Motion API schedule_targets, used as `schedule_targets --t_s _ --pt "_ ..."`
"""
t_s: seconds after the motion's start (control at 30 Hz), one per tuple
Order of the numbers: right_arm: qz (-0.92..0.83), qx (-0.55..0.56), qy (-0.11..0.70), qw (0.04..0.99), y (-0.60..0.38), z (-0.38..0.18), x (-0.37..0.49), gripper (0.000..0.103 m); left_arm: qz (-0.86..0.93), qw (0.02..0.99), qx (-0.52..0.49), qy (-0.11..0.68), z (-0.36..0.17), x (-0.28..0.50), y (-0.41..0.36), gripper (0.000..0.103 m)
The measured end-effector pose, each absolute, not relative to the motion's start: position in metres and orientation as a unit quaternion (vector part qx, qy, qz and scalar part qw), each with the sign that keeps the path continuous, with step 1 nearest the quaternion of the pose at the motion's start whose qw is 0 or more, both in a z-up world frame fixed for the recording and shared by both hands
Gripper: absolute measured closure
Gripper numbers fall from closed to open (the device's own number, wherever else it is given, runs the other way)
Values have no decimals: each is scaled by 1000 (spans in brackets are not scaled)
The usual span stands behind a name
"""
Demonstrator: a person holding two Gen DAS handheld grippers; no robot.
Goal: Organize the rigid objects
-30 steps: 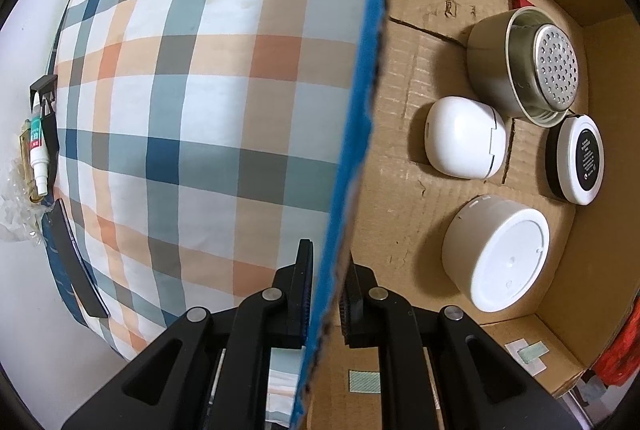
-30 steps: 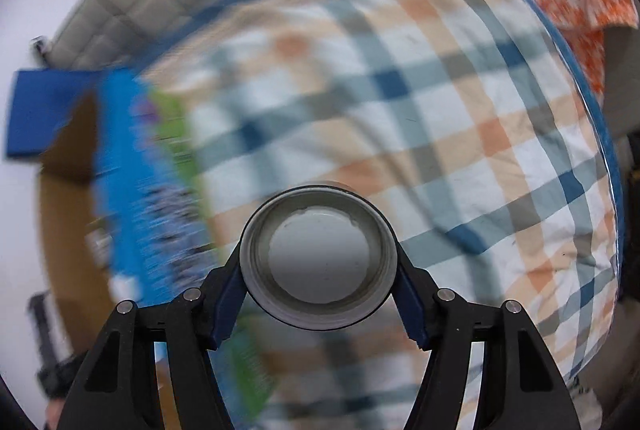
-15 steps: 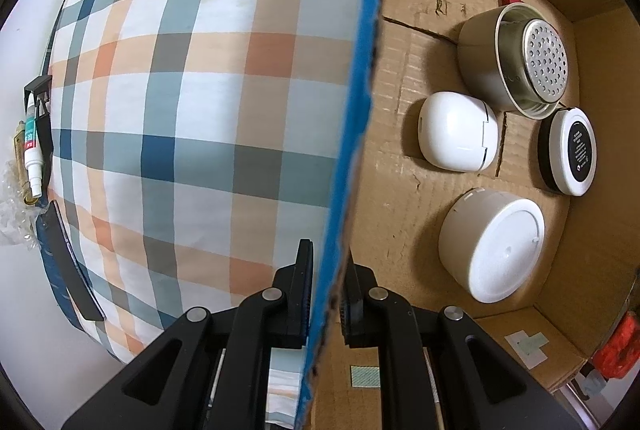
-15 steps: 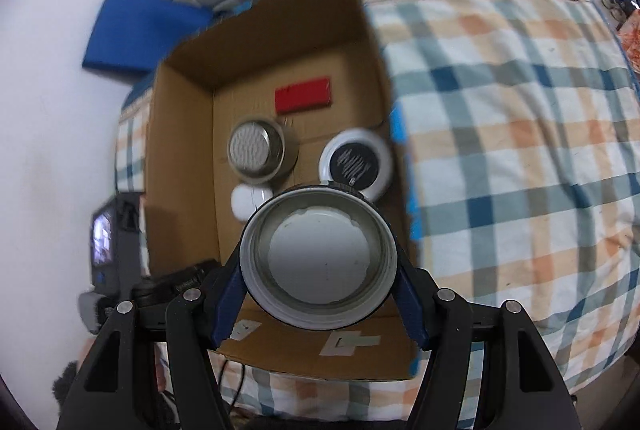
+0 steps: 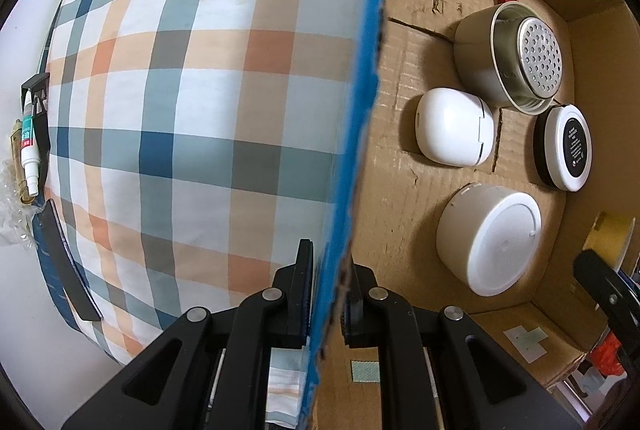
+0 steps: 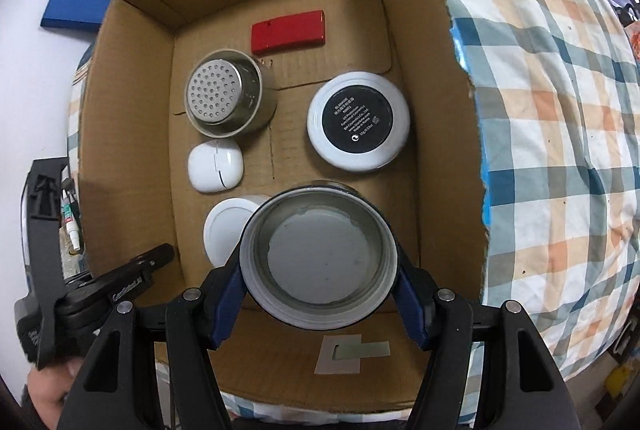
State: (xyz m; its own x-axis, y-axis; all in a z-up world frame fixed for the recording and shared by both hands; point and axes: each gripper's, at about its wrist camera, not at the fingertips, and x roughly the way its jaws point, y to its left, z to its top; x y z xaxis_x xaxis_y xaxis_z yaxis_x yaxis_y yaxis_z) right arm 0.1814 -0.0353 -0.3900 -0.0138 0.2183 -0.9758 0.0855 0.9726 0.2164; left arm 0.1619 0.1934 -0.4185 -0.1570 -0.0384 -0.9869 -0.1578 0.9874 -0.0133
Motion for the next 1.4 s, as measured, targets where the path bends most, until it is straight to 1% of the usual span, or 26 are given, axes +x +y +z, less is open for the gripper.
schedule_targets --t_s 0.57,0.83,0.87,0.9,0.97,1.13,1.2,1.27,1.4 --pt "20 79 727 682 -22 -411 186 34 46 646 -59 760 -422 161 183 94" --pt "16 78 731 678 -22 -412 187 34 47 646 -59 760 -422 161 181 94" --pt "16 75 733 676 -21 -412 188 32 47 645 -59 760 -422 161 181 94" --pt "16 74 735 674 -21 -413 188 27 47 646 -59 760 -423 160 181 94" --pt "15 76 736 672 -21 -413 188 20 48 646 -60 760 -423 159 180 94" --pt "14 81 739 669 -21 -413 187 15 49 646 -60 759 -423 157 179 94" --pt "13 82 738 669 -22 -412 185 8 49 646 -61 759 -422 156 180 94" --pt "12 84 736 672 -23 -409 184 5 49 646 -61 759 -422 155 180 94" --pt "17 77 727 682 -22 -399 182 0 49 646 -60 759 -420 154 183 94"
